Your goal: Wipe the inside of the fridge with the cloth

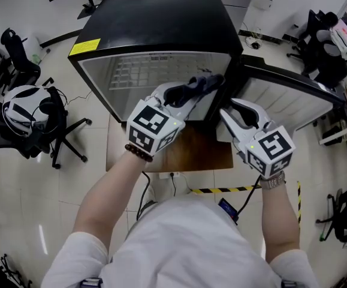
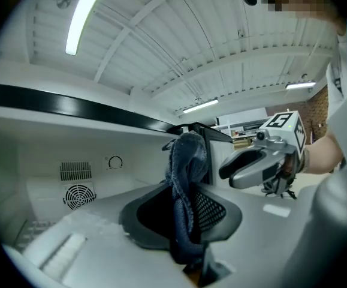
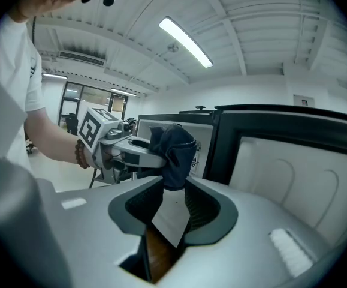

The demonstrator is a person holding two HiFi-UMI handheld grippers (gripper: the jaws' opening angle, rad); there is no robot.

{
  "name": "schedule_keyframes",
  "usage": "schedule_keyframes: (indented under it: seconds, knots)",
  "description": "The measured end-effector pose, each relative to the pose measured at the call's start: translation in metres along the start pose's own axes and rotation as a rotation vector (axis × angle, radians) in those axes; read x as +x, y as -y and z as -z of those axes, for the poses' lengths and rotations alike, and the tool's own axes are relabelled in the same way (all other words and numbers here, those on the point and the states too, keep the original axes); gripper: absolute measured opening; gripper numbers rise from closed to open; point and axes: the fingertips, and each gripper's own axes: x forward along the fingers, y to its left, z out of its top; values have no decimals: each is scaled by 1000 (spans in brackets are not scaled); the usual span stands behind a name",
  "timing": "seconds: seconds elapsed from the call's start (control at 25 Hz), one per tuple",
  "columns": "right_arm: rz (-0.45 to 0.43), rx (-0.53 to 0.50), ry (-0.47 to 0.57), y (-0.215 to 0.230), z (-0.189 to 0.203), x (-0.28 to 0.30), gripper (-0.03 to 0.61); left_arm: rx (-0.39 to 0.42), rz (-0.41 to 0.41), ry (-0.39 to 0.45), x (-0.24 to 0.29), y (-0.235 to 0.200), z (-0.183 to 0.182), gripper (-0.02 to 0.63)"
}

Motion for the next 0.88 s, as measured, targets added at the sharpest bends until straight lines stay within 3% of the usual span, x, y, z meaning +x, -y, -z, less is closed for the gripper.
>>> schedule_keyframes:
  seconds: [0.32,0.88]
  knots:
    - [30,33,25,-2,6,-3,115,-34,-186,-10,26,-37,14,87]
    - [27,53,21,-14,18,2,114,-116,-368,6,79,-101,24,87]
